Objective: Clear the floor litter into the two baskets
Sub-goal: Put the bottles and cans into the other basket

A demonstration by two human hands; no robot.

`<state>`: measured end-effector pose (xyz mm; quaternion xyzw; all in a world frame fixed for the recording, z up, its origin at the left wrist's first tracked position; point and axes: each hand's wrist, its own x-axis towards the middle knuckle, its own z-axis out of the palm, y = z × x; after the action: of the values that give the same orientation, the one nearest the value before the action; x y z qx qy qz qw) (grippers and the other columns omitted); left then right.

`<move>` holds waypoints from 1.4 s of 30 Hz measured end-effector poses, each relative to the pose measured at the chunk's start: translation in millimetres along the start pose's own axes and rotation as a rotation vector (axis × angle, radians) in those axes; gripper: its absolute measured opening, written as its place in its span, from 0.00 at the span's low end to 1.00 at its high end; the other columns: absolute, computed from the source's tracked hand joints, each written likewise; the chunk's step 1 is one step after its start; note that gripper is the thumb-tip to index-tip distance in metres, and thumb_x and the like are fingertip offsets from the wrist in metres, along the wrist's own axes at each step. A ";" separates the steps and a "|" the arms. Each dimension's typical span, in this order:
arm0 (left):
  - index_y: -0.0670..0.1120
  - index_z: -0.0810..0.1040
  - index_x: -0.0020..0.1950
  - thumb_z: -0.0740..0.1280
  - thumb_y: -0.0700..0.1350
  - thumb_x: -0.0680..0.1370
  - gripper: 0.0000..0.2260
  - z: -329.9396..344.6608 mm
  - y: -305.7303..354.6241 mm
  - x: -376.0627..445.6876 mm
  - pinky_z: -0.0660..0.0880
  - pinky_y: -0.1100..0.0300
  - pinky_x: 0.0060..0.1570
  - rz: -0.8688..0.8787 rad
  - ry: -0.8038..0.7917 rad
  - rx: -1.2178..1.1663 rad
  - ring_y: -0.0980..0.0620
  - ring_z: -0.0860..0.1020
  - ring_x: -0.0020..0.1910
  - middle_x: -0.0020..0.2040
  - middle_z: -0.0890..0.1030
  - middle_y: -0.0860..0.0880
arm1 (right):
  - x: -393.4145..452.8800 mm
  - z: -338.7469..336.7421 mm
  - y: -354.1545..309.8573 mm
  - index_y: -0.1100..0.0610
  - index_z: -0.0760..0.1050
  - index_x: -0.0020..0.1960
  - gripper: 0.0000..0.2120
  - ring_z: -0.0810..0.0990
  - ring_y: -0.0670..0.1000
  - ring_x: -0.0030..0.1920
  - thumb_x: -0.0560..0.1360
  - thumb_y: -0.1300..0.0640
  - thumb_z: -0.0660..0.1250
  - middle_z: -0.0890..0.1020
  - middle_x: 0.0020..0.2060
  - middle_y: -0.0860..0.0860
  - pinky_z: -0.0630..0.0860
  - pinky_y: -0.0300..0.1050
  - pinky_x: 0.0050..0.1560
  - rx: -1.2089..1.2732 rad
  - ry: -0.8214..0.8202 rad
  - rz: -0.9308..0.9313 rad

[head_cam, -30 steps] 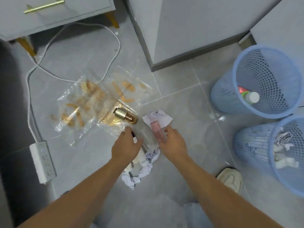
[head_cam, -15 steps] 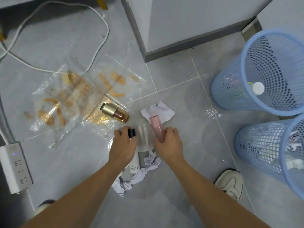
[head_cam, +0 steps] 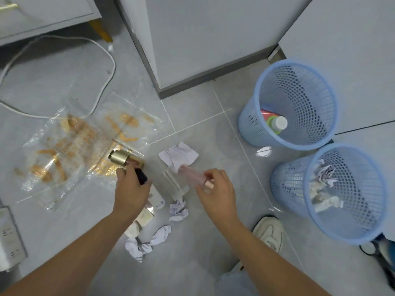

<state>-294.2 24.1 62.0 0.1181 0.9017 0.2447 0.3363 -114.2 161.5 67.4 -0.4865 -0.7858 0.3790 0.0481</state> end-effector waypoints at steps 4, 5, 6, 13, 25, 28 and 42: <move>0.48 0.71 0.55 0.73 0.45 0.78 0.13 -48.7 67.8 -37.2 0.71 0.54 0.43 0.236 0.108 0.080 0.48 0.75 0.45 0.56 0.66 0.51 | -3.2 -55.0 -30.1 0.52 0.77 0.54 0.15 0.76 0.44 0.43 0.71 0.53 0.77 0.76 0.49 0.45 0.73 0.38 0.41 0.031 0.060 -0.079; 0.49 0.70 0.55 0.73 0.48 0.78 0.13 -60.6 89.1 -45.6 0.73 0.53 0.39 0.299 0.136 0.113 0.49 0.76 0.42 0.55 0.66 0.52 | -2.6 -72.4 -38.9 0.51 0.77 0.54 0.15 0.75 0.43 0.43 0.71 0.53 0.77 0.75 0.49 0.44 0.72 0.36 0.41 0.043 0.073 -0.090; 0.50 0.70 0.56 0.73 0.49 0.78 0.14 -71.4 111.8 -53.4 0.75 0.52 0.37 0.350 0.156 0.119 0.50 0.77 0.39 0.55 0.66 0.52 | -1.2 -90.5 -48.0 0.51 0.77 0.55 0.14 0.76 0.44 0.43 0.72 0.54 0.77 0.74 0.50 0.43 0.73 0.35 0.41 0.063 0.088 -0.099; 0.49 0.76 0.57 0.75 0.42 0.76 0.13 -89.4 279.6 -101.1 0.70 0.76 0.47 0.586 0.188 -0.131 0.64 0.76 0.47 0.57 0.68 0.51 | 27.6 -222.8 -75.4 0.53 0.76 0.59 0.17 0.78 0.47 0.47 0.72 0.63 0.72 0.72 0.56 0.48 0.79 0.46 0.45 0.092 0.281 -0.162; 0.49 0.76 0.57 0.70 0.38 0.74 0.13 48.2 380.8 -68.9 0.78 0.50 0.41 0.613 0.066 0.150 0.43 0.78 0.41 0.57 0.70 0.48 | 110.3 -296.5 7.8 0.55 0.74 0.56 0.11 0.79 0.60 0.43 0.74 0.59 0.69 0.73 0.56 0.54 0.78 0.56 0.39 -0.254 0.223 0.062; 0.47 0.76 0.56 0.70 0.40 0.77 0.10 76.0 374.5 -50.4 0.78 0.49 0.40 0.574 0.044 0.273 0.42 0.77 0.39 0.57 0.69 0.47 | 125.2 -286.2 31.6 0.56 0.73 0.56 0.10 0.79 0.60 0.44 0.76 0.58 0.68 0.74 0.56 0.55 0.75 0.51 0.39 -0.346 0.146 0.026; 0.51 0.77 0.64 0.67 0.48 0.79 0.13 53.6 331.5 -43.1 0.79 0.52 0.44 0.551 -0.017 0.299 0.47 0.81 0.47 0.55 0.77 0.49 | 115.6 -260.6 7.3 0.54 0.77 0.52 0.08 0.79 0.57 0.48 0.73 0.60 0.70 0.78 0.50 0.51 0.73 0.50 0.42 -0.277 0.150 -0.105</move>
<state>-210.3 309.8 223.2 0.4081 0.8590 0.1902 0.2438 -53.4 398.9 213.3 -0.4736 -0.8491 0.2263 0.0590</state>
